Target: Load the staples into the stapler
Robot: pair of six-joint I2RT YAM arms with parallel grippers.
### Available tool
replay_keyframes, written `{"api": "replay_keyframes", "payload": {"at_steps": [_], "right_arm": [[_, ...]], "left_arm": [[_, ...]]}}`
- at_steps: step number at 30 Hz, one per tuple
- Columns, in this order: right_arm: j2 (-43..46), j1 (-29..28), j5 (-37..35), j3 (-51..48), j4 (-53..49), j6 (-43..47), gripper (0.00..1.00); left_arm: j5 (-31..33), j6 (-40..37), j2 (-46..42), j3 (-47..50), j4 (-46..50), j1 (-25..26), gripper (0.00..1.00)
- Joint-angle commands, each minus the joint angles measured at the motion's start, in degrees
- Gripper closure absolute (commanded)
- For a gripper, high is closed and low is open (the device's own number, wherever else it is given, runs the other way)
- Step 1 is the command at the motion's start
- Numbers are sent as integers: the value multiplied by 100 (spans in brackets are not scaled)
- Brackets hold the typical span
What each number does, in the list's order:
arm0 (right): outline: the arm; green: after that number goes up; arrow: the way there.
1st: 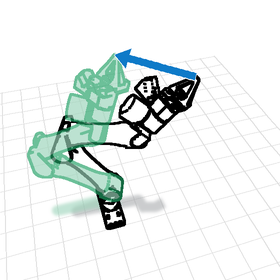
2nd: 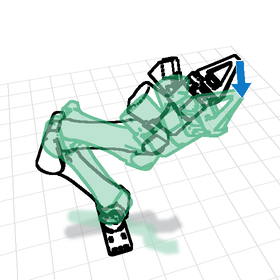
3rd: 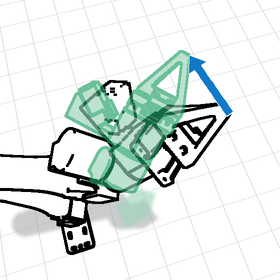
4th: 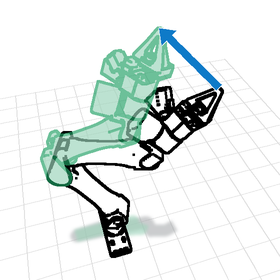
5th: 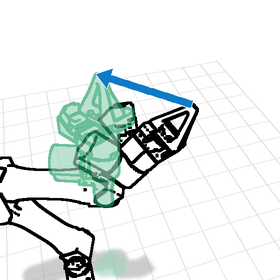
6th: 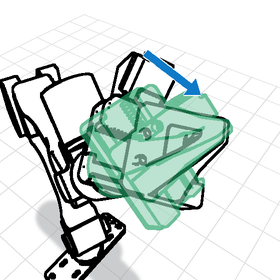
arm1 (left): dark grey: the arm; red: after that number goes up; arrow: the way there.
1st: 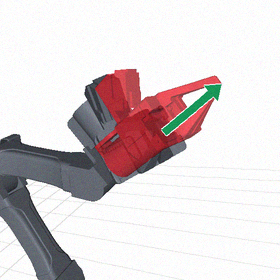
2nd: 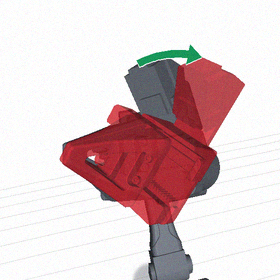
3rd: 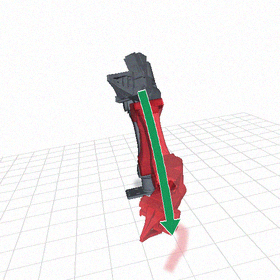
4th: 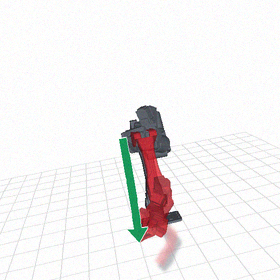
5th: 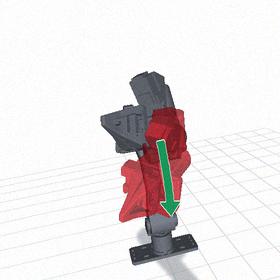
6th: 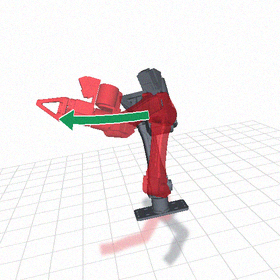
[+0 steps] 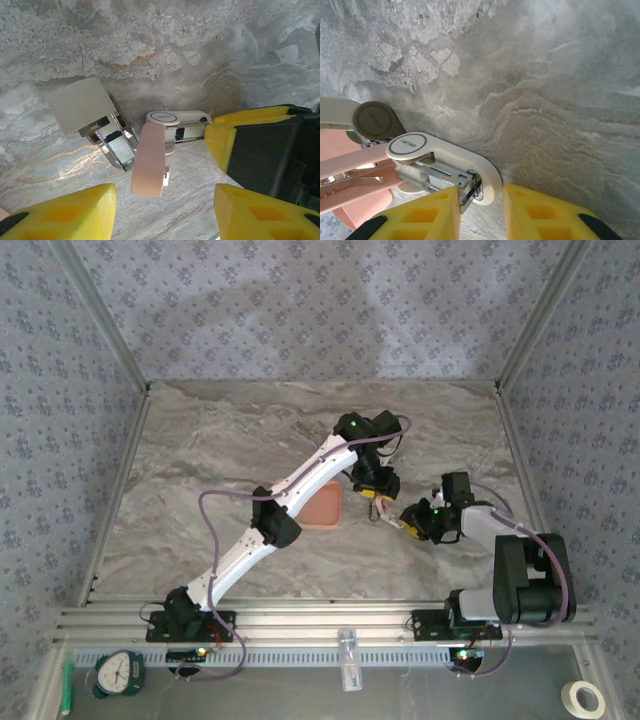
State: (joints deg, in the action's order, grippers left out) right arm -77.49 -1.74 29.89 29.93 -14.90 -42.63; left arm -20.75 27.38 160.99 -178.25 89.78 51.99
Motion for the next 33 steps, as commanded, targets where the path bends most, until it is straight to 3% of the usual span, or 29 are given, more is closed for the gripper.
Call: {"api": "replay_keyframes", "payload": {"at_steps": [1,11,24,33], "right_arm": [[15,79,-300,-11,-54,10,70],[-29,174,-192,-114,165,20,73],[-104,341,136,-188,701,118,73],[-71,330,272,-384,953,131,73]], "left_arm": [[-213,109,126,-403,-19,66,47],[-643,327,105,-401,-582,136,57],[-966,277,241,-403,-532,207,58],[-855,295,230,-403,-654,215,57]]}}
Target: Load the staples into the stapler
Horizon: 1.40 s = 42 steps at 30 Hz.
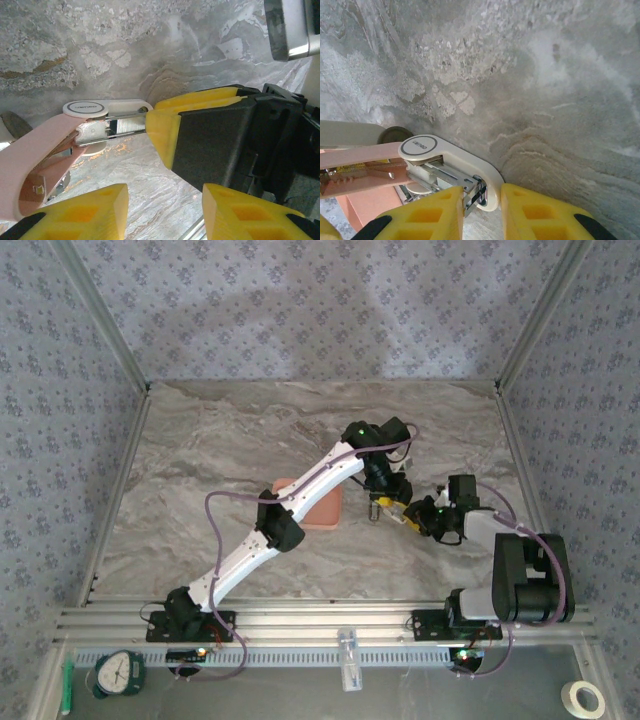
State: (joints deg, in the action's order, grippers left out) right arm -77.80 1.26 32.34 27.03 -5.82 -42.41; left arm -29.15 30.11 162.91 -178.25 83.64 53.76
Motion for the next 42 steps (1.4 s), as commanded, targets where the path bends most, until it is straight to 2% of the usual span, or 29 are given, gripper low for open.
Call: {"api": "replay_keyframes", "payload": {"at_steps": [1,3,12,21,24,31,42], "right_arm": [[19,28,-3,-93,8,124,73],[102,45,-72,-56,-174,183,73],[21,56,-219,13,-576,356,73],[-7,55,-243,7,-614,365,73],[-22,57,-214,26,-578,357,74],[-25,47,-232,47,-541,331,74],[-37,42,-193,66,-541,330,74]], "left_arm": [[49,20,-15,-403,-28,24,56],[203,17,-152,-403,-14,-10,51],[1071,-124,-504,-403,73,-162,44],[1594,-220,-564,-403,337,-195,39],[1406,-209,-461,-403,318,-199,35],[933,-85,-262,-405,171,-121,41],[868,-84,-103,-403,153,-61,39]]}}
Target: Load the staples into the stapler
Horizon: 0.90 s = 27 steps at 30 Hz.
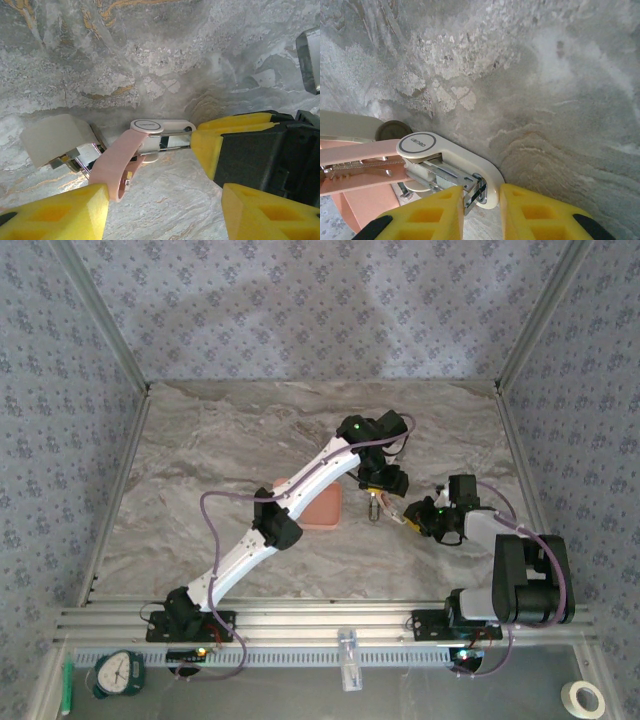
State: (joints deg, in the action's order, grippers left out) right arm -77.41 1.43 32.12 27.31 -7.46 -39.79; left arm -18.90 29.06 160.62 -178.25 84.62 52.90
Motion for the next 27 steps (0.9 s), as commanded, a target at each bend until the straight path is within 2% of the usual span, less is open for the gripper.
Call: {"api": "replay_keyframes", "payload": {"at_steps": [1,4,8,17,23,27], "right_arm": [[-79,29,-178,29,-372,68,74],[-90,25,-174,28,-377,77,74],[-65,29,-180,15,-408,77,74],[-40,30,-189,8,-425,94,74],[-38,27,-163,-6,-427,112,74],[-63,41,-132,-3,-390,121,76]], "left_arm": [[-163,12,135,-407,64,28,38],[-115,-5,150,-403,102,38,38],[163,-105,106,-403,234,36,30],[87,-75,228,-403,132,79,29],[-33,-1,295,-404,3,89,30],[-180,-4,228,-403,-250,116,41]]}}
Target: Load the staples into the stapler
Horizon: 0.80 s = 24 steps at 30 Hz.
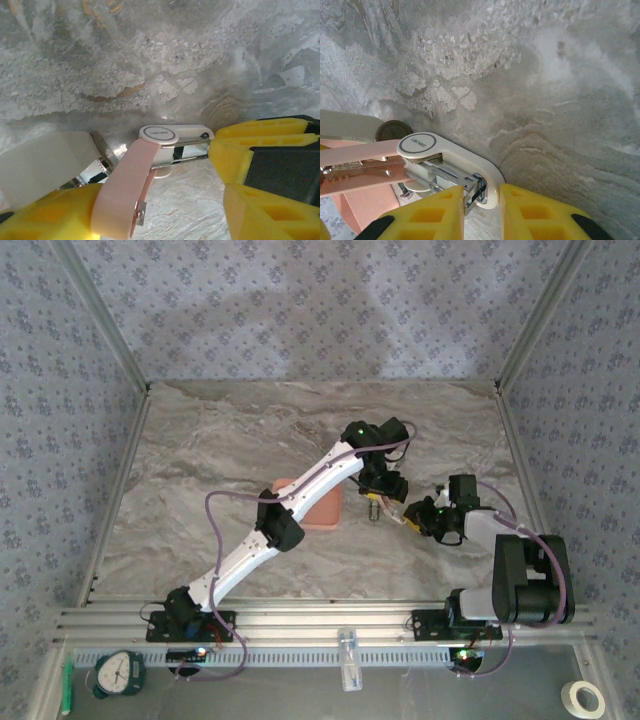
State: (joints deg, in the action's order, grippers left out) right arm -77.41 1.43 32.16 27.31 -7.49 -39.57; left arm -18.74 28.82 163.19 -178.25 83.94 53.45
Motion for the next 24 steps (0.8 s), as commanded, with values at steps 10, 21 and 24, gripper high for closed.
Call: {"api": "replay_keyframes", "payload": {"at_steps": [10,21,24], "right_arm": [[-158,79,-36,-7,-331,160,79],[-21,199,162,61,-324,203,77],[341,234,108,166,-728,283,73]], "left_arm": [[-754,60,14,-403,-583,190,47],[-749,106,75,-403,-482,258,47],[-512,121,-138,-404,-554,198,46]]}}
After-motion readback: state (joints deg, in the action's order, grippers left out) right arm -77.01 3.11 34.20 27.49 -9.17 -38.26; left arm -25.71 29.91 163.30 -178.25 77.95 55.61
